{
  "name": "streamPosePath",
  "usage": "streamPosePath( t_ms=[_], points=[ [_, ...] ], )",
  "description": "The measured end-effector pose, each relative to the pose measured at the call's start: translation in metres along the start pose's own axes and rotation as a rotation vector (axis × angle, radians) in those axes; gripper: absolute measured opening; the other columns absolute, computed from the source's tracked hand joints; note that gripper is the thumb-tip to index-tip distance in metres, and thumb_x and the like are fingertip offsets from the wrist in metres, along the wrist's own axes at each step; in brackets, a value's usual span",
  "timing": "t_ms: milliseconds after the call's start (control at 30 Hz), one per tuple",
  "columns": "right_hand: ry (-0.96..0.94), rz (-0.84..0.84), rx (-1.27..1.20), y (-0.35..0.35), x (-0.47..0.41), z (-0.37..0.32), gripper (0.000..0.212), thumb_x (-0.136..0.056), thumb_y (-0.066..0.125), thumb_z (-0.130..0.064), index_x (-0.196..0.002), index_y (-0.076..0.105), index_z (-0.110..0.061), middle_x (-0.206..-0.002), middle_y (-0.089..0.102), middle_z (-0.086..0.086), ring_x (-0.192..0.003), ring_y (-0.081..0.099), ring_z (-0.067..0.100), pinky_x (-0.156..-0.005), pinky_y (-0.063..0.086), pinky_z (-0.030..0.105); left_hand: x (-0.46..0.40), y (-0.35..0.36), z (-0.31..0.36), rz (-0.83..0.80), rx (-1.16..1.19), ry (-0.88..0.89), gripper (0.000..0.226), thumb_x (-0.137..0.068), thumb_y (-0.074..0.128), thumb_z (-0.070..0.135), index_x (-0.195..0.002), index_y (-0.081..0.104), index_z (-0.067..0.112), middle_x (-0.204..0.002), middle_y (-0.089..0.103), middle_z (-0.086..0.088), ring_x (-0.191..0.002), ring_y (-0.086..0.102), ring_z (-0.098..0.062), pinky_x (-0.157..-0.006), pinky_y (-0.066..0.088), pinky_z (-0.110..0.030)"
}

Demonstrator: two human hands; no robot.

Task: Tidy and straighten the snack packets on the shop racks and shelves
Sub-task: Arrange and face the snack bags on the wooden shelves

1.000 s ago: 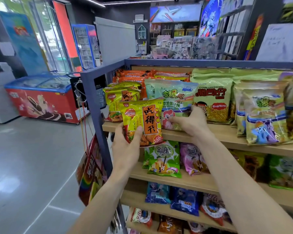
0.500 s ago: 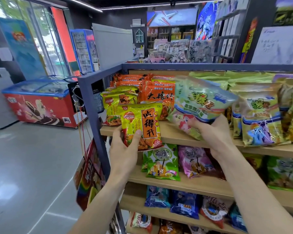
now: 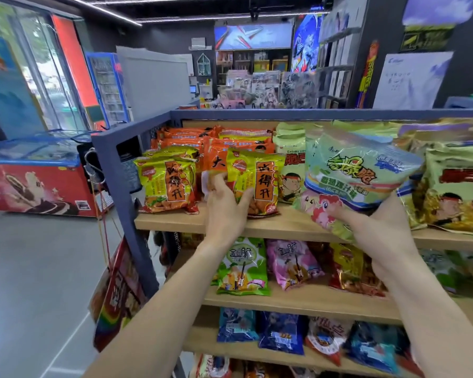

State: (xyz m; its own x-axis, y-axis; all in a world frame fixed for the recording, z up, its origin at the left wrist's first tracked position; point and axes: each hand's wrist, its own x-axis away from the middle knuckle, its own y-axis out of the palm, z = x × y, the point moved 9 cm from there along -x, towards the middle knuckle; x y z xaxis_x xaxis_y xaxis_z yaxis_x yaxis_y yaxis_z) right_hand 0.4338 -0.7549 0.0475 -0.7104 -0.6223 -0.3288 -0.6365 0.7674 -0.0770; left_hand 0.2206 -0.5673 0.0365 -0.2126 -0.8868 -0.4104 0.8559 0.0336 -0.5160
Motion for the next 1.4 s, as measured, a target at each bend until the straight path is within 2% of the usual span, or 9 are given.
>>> streamPosePath(
  t_ms=[233, 333, 400, 500, 633, 767, 967, 1200, 1400],
  points=[
    [0.083, -0.073, -0.061, -0.008, 0.009, 0.012, 0.059, -0.073, 0.090, -0.012, -0.123, 0.063, -0.025, -0.113, 0.075, -0.010, -0.108, 0.068, 0.011, -0.102, 0.051, 0.042, 0.016, -0.007, 0.008, 0.292, -0.258, 0.201, 0.075, -0.096, 0.060, 0.057, -0.148, 0.037, 0.007, -0.146, 0.046, -0.020, -0.139, 0.039, -0.036, -0.114, 0.038, -0.052],
    [0.122, -0.120, -0.084, -0.015, 0.010, 0.019, 0.063, -0.069, 0.092, -0.017, -0.125, 0.063, -0.025, -0.114, 0.076, -0.009, -0.110, 0.070, 0.013, -0.105, 0.050, 0.049, 0.038, -0.007, 0.041, 0.363, -0.246, 0.411, 0.061, -0.102, 0.056, 0.055, -0.145, 0.051, 0.013, -0.144, 0.048, -0.014, -0.137, 0.044, -0.031, -0.120, 0.031, -0.038],
    [0.139, -0.183, -0.118, -0.019, 0.011, 0.020, 0.062, -0.068, 0.092, -0.018, -0.123, 0.064, -0.025, -0.112, 0.077, -0.008, -0.109, 0.071, 0.015, -0.105, 0.050, 0.049, 0.059, 0.007, 0.074, 0.197, 0.015, 0.539, 0.048, -0.105, 0.057, 0.044, -0.145, 0.052, 0.017, -0.143, 0.050, -0.007, -0.134, 0.049, -0.019, -0.117, 0.033, -0.025],
    [0.186, -0.251, -0.169, -0.034, 0.012, 0.025, 0.067, -0.063, 0.092, -0.023, -0.124, 0.064, -0.017, -0.112, 0.077, -0.001, -0.107, 0.073, 0.019, -0.101, 0.053, 0.050, 0.087, 0.046, 0.113, -0.199, 0.325, 0.496, 0.055, -0.102, 0.063, 0.041, -0.152, 0.041, 0.034, -0.147, 0.049, 0.012, -0.129, 0.052, 0.004, -0.105, 0.049, -0.028],
    [0.217, -0.247, -0.207, -0.091, 0.007, 0.034, 0.066, -0.063, 0.092, -0.024, -0.122, 0.065, -0.012, -0.113, 0.077, 0.006, -0.106, 0.074, 0.025, -0.096, 0.056, 0.047, 0.105, 0.089, 0.145, -0.316, 0.406, 0.398, 0.061, -0.094, 0.070, 0.051, -0.146, 0.038, 0.057, -0.146, 0.049, 0.023, -0.134, 0.050, -0.001, -0.106, 0.051, -0.046],
    [0.213, -0.202, -0.223, -0.175, 0.005, 0.039, 0.049, -0.072, 0.083, -0.015, -0.119, 0.067, -0.013, -0.110, 0.078, 0.004, -0.103, 0.075, 0.020, -0.082, 0.061, 0.033, 0.133, 0.148, 0.193, -0.439, 0.445, 0.346, 0.057, -0.091, 0.066, 0.060, -0.141, 0.040, 0.059, -0.143, 0.050, 0.024, -0.129, 0.052, 0.000, -0.108, 0.050, -0.043],
    [0.166, 0.014, -0.249, -0.304, -0.017, 0.064, 0.060, -0.072, 0.084, -0.017, -0.126, 0.059, -0.019, -0.117, 0.076, 0.001, -0.112, 0.070, 0.020, -0.094, 0.053, 0.039, 0.179, 0.226, 0.296, -0.390, 0.451, 0.528, 0.057, -0.097, 0.071, 0.031, -0.148, 0.046, 0.032, -0.140, 0.058, 0.019, -0.126, 0.055, 0.004, -0.099, 0.047, -0.013],
    [0.228, 0.048, -0.292, -0.350, -0.056, 0.103, 0.051, -0.083, 0.081, -0.006, -0.126, 0.058, -0.022, -0.116, 0.076, -0.001, -0.108, 0.072, 0.014, -0.085, 0.056, 0.029, 0.156, 0.290, 0.308, -0.398, 0.133, 0.693, 0.073, -0.096, 0.054, 0.068, -0.158, 0.030, 0.036, -0.151, 0.049, 0.011, -0.135, 0.050, -0.008, -0.108, 0.047, -0.040],
    [0.223, 0.083, -0.256, -0.380, -0.065, 0.114, 0.052, -0.082, 0.081, -0.007, -0.126, 0.059, -0.024, -0.117, 0.075, -0.003, -0.112, 0.070, 0.017, -0.099, 0.054, 0.043, 0.158, 0.287, 0.333, -0.192, 0.199, 0.716, 0.041, -0.109, 0.045, 0.038, -0.146, 0.046, 0.020, -0.128, 0.057, 0.000, -0.115, 0.058, -0.016, -0.094, 0.051, -0.040]
  ],
)
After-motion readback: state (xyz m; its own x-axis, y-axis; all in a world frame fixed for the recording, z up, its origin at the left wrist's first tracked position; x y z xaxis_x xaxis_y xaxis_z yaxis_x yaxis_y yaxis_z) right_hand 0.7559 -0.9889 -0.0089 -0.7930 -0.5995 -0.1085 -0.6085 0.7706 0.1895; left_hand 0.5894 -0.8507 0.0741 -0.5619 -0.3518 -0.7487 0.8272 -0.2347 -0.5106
